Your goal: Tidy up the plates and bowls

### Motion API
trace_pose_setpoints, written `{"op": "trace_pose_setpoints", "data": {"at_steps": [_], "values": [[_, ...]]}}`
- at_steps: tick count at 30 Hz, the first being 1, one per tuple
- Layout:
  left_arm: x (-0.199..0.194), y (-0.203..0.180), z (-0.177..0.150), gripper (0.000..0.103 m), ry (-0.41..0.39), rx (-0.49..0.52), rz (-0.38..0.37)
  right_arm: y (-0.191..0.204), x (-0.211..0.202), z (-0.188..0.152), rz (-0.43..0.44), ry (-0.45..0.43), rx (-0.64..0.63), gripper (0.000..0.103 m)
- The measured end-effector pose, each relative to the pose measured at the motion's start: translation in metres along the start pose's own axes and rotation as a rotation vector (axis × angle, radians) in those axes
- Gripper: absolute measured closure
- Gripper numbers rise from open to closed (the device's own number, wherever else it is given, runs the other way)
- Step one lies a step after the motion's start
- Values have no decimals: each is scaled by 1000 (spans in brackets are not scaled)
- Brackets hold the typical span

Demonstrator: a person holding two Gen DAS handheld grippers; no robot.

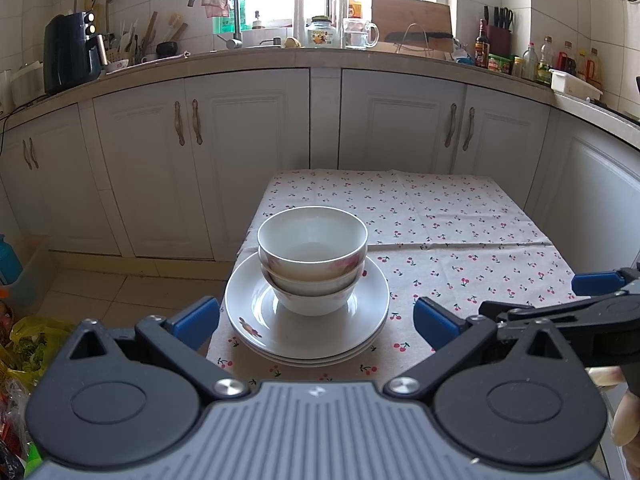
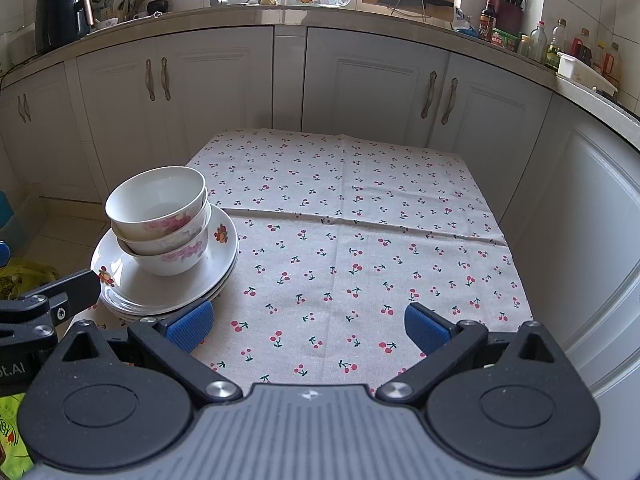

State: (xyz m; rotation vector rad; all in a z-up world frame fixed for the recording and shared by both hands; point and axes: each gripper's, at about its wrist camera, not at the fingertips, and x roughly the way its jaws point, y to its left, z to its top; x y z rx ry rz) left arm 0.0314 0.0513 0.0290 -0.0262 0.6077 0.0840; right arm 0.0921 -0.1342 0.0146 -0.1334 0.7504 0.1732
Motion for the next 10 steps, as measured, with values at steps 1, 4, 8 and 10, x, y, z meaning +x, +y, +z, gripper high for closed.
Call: {"op": "trace_pose_setpoints", "data": {"at_steps": [1, 4, 8, 10], "values": [[0, 0, 0, 1, 1, 0, 0, 0, 0, 0, -1, 0, 0, 0], [0, 0, 0, 1, 0, -3, 1, 1, 1, 1, -1, 1, -3, 0], [1, 0, 0, 1, 2, -7, 4, 1, 1, 1, -1, 2, -3, 0], [2, 1, 0, 1, 5, -10, 2, 2, 1, 1, -2, 2, -4, 0]]}}
